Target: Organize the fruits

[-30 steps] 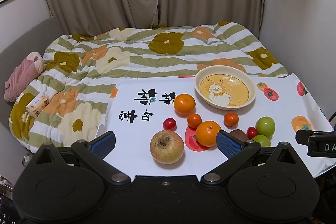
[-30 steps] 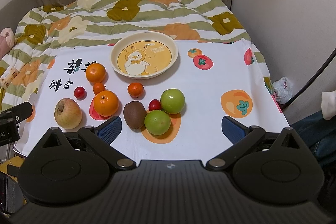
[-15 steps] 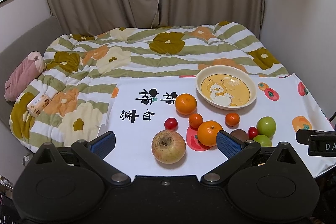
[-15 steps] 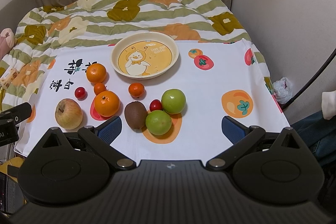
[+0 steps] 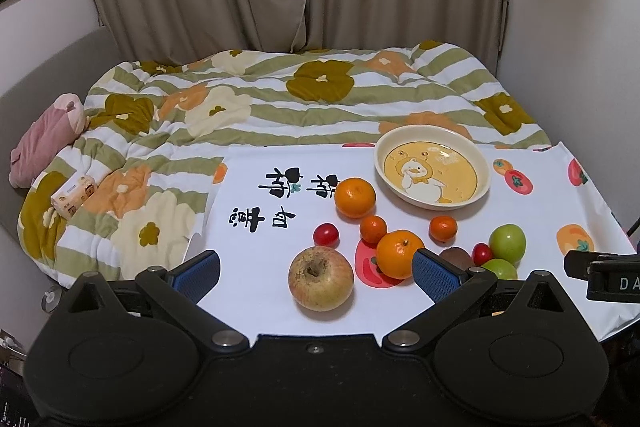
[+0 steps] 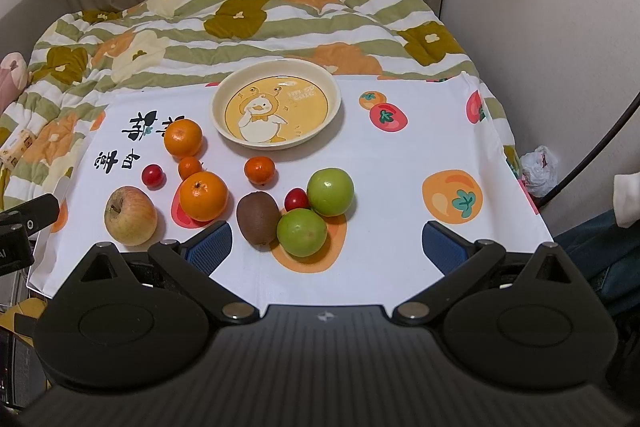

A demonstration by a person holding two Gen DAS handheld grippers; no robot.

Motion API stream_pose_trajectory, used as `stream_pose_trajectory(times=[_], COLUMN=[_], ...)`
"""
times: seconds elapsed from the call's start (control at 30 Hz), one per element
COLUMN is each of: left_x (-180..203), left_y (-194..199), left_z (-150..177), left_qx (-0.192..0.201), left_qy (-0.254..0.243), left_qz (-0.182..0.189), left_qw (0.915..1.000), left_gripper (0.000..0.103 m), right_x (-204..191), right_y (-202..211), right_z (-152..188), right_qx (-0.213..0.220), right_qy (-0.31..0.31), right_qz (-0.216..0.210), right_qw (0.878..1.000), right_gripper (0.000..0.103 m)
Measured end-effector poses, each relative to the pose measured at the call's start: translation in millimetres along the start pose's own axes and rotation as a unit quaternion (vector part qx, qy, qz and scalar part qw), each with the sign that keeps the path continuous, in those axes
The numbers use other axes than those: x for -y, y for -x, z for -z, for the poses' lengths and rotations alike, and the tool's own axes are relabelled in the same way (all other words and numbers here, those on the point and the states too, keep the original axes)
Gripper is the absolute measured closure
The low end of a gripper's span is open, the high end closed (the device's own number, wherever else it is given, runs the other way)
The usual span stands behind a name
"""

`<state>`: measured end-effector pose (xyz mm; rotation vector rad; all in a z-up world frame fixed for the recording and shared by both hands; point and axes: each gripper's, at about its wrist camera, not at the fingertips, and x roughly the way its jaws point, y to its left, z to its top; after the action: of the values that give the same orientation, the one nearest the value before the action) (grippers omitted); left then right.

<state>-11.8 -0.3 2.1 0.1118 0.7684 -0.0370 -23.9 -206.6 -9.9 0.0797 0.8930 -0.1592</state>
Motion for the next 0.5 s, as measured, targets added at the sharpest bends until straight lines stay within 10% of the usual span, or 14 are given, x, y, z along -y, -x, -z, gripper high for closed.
stream_pose_trajectory(times=[0.5], left_x=[-3.0], left_y=[1.7], left_z=[-3.0], left_qx=[0.001], left_qy=[0.000], left_qz=[0.000], left_qw=[1.0000], left_gripper=[0.000], right_x=[0.4], right_y=[1.2], right_z=[-1.0], right_qx=[0.000], right_qy=[-0.002], right_qz=[-0.001], right_qw=[1.000], right_gripper=[0.000])
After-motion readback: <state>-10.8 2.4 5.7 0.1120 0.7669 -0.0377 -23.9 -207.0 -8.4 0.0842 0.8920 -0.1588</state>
